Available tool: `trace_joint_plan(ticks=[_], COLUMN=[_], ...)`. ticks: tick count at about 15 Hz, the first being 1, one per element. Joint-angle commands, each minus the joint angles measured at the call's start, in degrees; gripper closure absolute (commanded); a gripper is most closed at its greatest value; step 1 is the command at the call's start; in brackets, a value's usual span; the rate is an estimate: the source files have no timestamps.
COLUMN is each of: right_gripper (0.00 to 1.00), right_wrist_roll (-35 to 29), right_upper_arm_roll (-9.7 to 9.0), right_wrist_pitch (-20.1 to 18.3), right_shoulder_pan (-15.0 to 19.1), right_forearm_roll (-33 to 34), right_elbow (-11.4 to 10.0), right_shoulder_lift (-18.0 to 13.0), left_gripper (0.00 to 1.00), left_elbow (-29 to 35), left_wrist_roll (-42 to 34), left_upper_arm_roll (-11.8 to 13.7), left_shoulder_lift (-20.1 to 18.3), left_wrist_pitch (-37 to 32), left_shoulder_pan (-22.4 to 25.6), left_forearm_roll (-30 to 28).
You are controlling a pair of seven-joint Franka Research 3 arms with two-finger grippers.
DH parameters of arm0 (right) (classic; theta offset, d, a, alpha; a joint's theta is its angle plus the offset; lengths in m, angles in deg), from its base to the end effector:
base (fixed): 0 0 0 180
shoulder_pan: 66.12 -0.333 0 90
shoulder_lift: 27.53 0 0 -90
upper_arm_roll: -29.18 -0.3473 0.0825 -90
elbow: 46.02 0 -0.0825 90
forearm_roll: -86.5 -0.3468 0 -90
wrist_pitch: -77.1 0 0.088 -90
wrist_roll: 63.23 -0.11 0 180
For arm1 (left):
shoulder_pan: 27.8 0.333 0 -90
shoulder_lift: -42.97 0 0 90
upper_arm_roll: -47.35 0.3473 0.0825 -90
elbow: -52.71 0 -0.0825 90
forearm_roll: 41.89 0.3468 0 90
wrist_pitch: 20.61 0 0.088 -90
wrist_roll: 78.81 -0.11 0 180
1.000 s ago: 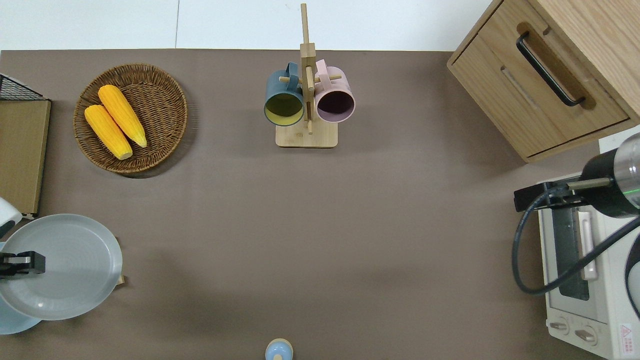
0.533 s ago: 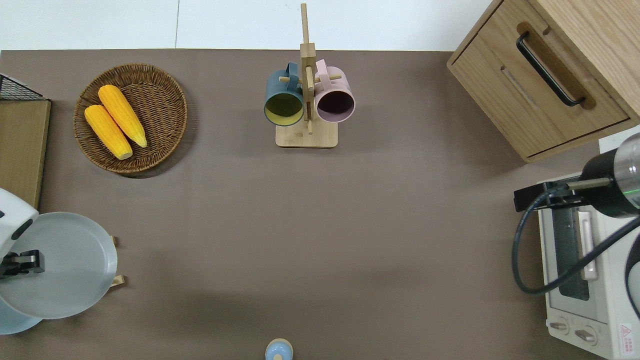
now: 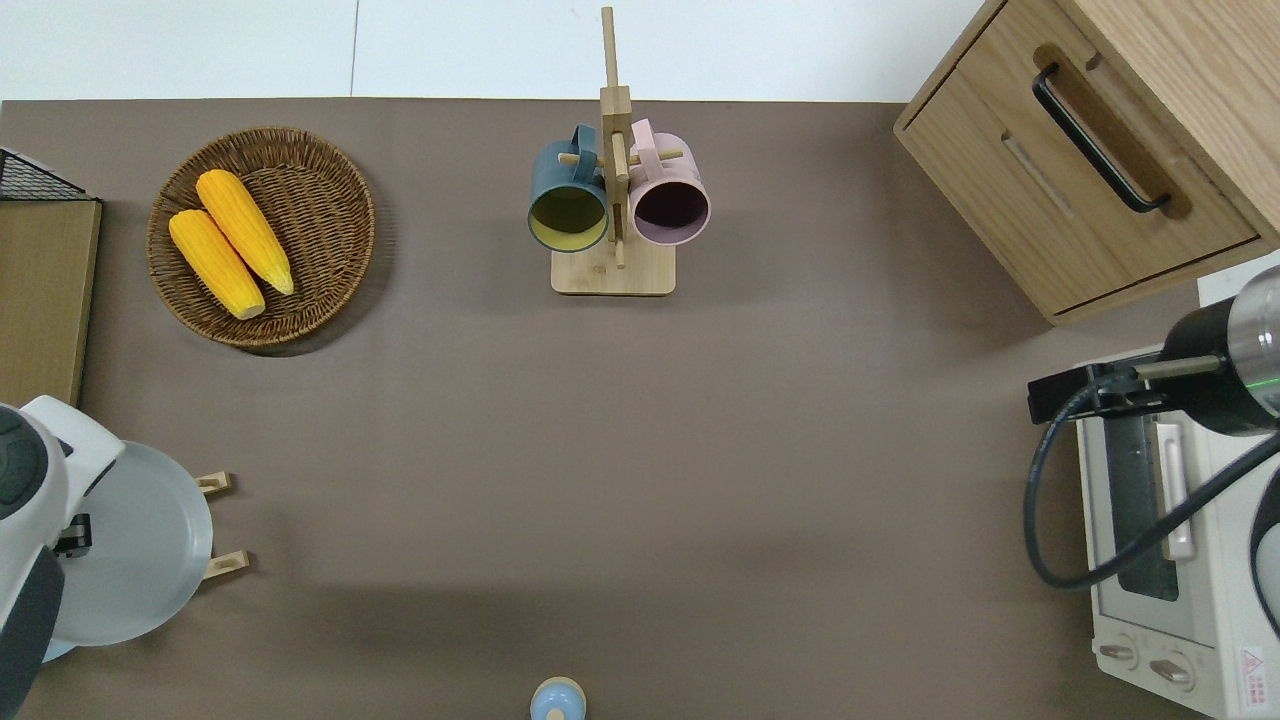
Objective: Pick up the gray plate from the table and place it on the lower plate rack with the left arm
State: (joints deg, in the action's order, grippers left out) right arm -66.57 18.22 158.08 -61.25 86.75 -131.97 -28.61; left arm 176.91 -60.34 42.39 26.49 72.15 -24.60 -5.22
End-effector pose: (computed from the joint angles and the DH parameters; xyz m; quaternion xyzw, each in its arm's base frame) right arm 0.4916 0.0531 0.6791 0.9991 0.0236 -0.0337 0.0067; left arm 0.4007 0.0468 0.5545 -0.9351 -0.0839 0.0670 0.3378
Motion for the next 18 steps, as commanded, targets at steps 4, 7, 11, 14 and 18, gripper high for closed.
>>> trace_joint_plan(ticks=[4,7,11,14,18], right_gripper=[0.011,0.013,0.011,0.013,0.011], right_wrist_roll=[0.0,0.1,0.0,0.1,0.0], right_upper_arm_roll=[-0.38,-0.38,-0.29,-0.38,-0.29], right_wrist_pitch=[-0.8,-0.8,-0.8,-0.8,-0.8], right_shoulder_pan=[0.4,0.4,0.4,0.4,0.4], right_forearm_roll=[-0.4,-0.4,-0.4,-0.4,-0.4], right_elbow=[0.3,0.3,0.3,0.3,0.3], right_shoulder_lift=[-0.1,-0.1,-0.1,-0.1,-0.1], left_gripper=[1.0,1.0,1.0,1.0,1.0], left_elbow=[6.6,8.3,10.4,11.8,13.7], left_wrist_roll=[4.1,6.7,10.5,12.7,15.1], left_upper_arm_roll=[0.1,-0.4,-0.7,-0.8,-0.8], left_shoulder_lift=[-2.2,-2.2,-2.1,-1.4,-0.7], left_wrist_pitch=[3.5,3.4,3.5,3.4,4.1], left_shoulder_pan=[-1.1,-2.2,-3.2,-3.3,-3.4], left_forearm_roll=[9.0,11.2,14.0,16.4,18.3])
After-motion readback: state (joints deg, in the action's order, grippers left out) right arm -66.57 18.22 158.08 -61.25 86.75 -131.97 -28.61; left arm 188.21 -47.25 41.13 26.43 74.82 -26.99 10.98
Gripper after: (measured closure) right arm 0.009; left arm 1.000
